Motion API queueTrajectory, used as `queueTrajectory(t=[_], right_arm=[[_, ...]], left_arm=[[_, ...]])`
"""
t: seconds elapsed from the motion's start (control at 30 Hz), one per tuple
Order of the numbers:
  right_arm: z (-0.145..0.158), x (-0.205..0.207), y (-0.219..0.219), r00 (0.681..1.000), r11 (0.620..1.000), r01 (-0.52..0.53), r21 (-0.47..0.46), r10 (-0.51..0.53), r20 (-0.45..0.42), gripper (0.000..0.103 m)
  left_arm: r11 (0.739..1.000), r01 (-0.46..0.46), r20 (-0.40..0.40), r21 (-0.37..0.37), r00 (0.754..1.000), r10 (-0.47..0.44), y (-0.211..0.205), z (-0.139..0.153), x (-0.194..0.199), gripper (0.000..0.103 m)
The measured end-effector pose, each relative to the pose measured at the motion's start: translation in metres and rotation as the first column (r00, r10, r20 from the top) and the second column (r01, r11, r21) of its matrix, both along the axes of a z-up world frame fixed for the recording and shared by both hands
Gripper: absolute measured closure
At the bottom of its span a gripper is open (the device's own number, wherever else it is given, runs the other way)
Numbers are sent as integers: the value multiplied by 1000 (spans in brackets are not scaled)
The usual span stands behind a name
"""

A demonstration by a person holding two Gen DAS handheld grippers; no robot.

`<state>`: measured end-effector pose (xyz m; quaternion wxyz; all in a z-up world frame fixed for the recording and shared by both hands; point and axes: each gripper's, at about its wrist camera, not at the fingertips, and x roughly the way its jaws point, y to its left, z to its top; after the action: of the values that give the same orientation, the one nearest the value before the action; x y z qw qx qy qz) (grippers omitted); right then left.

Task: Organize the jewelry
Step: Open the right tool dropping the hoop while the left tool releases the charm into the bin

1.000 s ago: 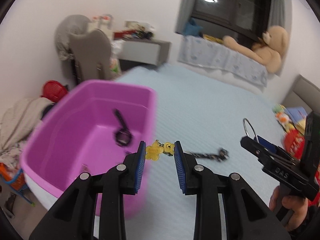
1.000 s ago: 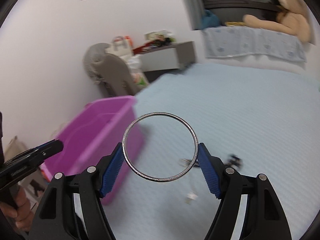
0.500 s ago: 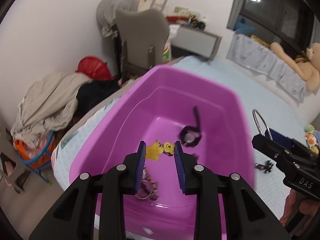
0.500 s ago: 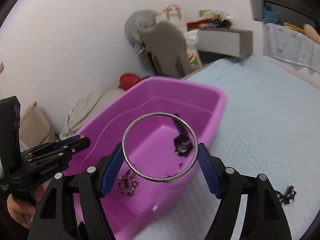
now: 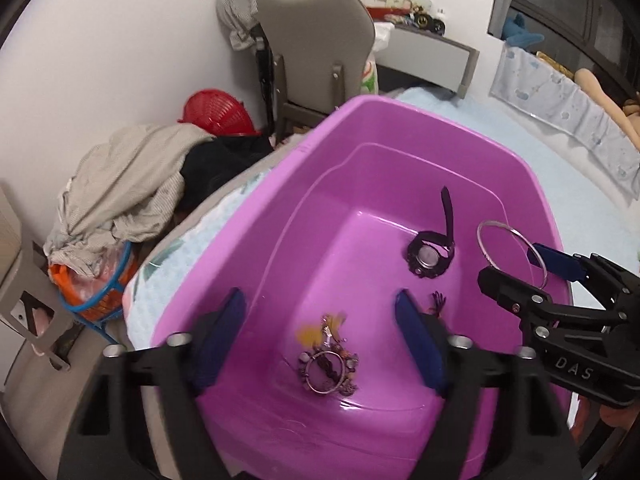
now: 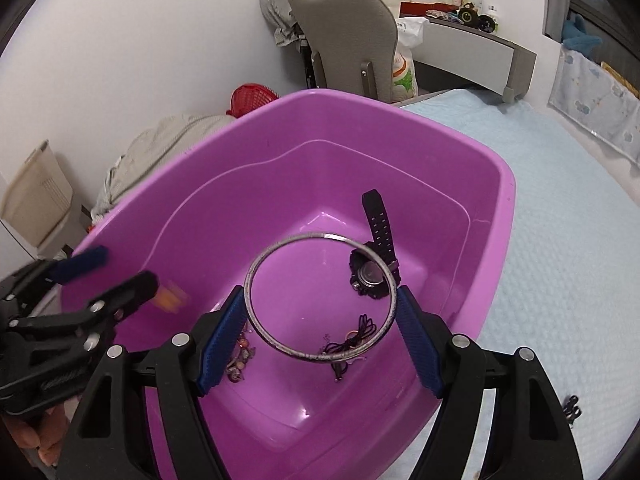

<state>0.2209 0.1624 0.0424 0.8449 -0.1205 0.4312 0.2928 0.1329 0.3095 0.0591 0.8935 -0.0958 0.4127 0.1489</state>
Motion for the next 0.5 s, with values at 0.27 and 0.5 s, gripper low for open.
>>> queueTrajectory(t=[0.27,0.5], right_arm=[[2,-4,-5,999,1000,13,-24,-12,40,29],[8,-4,-9,999,1000,25,-8,-25,40,29]], left_arm=[[999,-15,-22,41,1000,16,-1,-2,-8,21],[999,-13,-22,48,1000,14,-3,-2,-12,20]])
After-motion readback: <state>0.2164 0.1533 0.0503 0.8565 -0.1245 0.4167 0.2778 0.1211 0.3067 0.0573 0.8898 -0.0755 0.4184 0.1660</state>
